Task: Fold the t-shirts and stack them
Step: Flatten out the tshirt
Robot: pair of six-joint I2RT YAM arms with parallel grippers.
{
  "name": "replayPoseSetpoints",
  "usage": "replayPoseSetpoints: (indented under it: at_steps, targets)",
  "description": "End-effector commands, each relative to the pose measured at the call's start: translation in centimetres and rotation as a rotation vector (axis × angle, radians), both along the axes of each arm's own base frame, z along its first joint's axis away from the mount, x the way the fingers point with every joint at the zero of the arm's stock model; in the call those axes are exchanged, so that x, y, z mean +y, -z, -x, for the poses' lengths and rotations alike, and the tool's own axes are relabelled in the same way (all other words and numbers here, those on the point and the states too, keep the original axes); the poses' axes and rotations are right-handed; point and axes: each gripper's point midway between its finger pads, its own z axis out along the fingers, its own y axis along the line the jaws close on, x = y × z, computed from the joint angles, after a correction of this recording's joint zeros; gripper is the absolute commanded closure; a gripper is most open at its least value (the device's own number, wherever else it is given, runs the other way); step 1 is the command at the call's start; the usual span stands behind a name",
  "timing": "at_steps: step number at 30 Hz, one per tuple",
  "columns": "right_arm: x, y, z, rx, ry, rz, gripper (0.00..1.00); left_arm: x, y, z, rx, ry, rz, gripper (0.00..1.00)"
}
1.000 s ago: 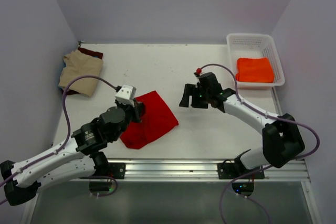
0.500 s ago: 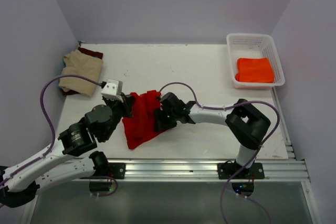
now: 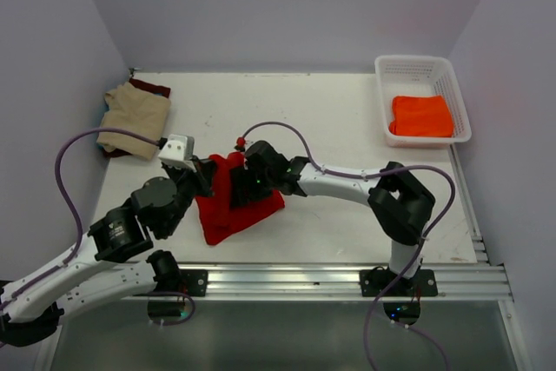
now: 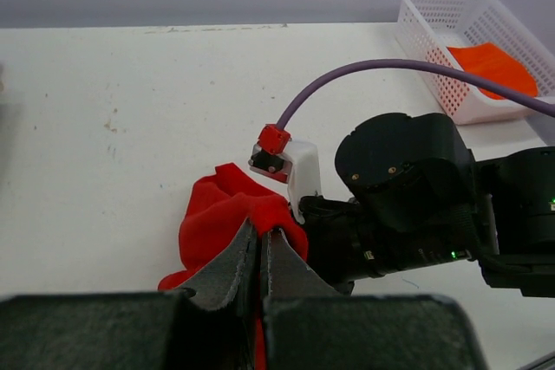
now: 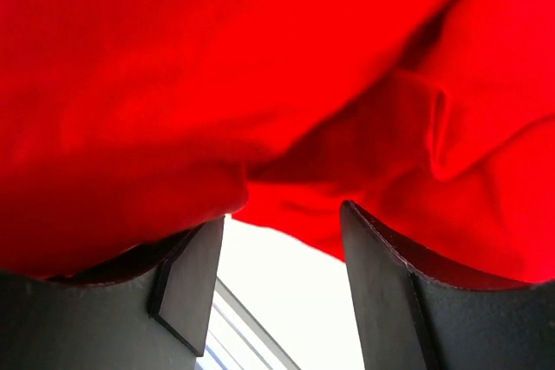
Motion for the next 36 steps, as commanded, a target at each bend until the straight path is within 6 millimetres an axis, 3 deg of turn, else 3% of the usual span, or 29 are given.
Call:
replayPoseSetpoints:
  at_steps: [1, 8, 11, 13, 15, 17, 19, 21, 22, 23, 24, 25, 26, 27, 28, 32, 36]
  targets:
    - [0.4, 0.9, -1.0, -0.02, 0.013, 0.042, 0.41, 0.3, -1.6, -0.1, -0.025, -0.02, 0.059, 1.0]
    - [0.8, 5.4, -1.5, 0.026, 0.045, 0.114, 0.41, 0.8, -2.0, 0.4, -0.028, -0.017, 0.087, 1.0]
    - [0.7, 6.1, -1.4, 0.033, 0.052, 0.127, 0.45, 1.4, -2.1, 0.6, -0.029, -0.024, 0.097, 1.0]
    - [0.5, 6.2, -1.3, 0.032, 0.054, 0.131, 0.67, 1.8, -2.2, 0.8, -0.034, -0.03, 0.108, 1.0]
    - [0.3, 5.7, -1.5, 0.018, 0.07, 0.128, 1.0, 2.1, -2.3, 1.0, -0.036, -0.032, 0.118, 1.0]
    - [-0.3, 5.1, -1.4, 0.004, 0.07, 0.137, 1.0, 2.2, -2.2, 1.0, -0.036, -0.034, 0.118, 1.0]
    - [-1.3, 2.8, -1.6, -0.036, 0.081, 0.143, 1.0, 2.4, -2.1, 1.1, -0.033, -0.039, 0.115, 1.0]
    - [-3.4, 1.2, -2.3, -0.115, 0.122, 0.19, 1.0, 2.6, -2.0, 1.1, -0.027, -0.049, 0.109, 1.0]
    - [-5.2, -1.2, -2.5, -0.161, 0.152, 0.208, 1.0, 2.7, -1.9, 1.1, -0.025, -0.052, 0.107, 1.0]
    - [-6.9, -2.3, -3.0, -0.217, 0.19, 0.248, 1.0, 2.9, -2.0, 1.2, -0.025, -0.055, 0.108, 1.0]
    - [-9.2, -3.6, -4.4, -0.303, 0.273, 0.313, 1.0, 3.1, -1.9, 1.2, -0.026, -0.063, 0.106, 1.0]
    - [-11.8, -5.6, -4.4, -0.35, 0.319, 0.361, 1.0, 3.2, -2.0, 1.2, -0.028, -0.066, 0.108, 1.0]
    - [-13.4, -6.7, -4.7, -0.391, 0.353, 0.405, 1.0, 3.6, -2.1, 1.3, -0.031, -0.073, 0.112, 1.0]
    - [-16.5, -7.4, -5.2, -0.443, 0.414, 0.517, 1.0, 3.7, -2.1, 1.3, -0.03, -0.076, 0.109, 1.0]
    - [-17.9, -8.9, -5.2, -0.471, 0.449, 0.53, 1.0, 3.8, -2.1, 1.3, -0.031, -0.079, 0.109, 1.0]
    - [-22.8, -11.6, -5.0, -0.546, 0.566, 0.649, 1.0, 4.3, -2.2, 1.4, -0.028, -0.096, 0.098, 1.0]
    - [-27.3, -12.8, -4.7, -0.586, 0.702, 0.759, 1.0, 5.4, -2.7, 1.3, -0.028, -0.138, 0.082, 1.0]
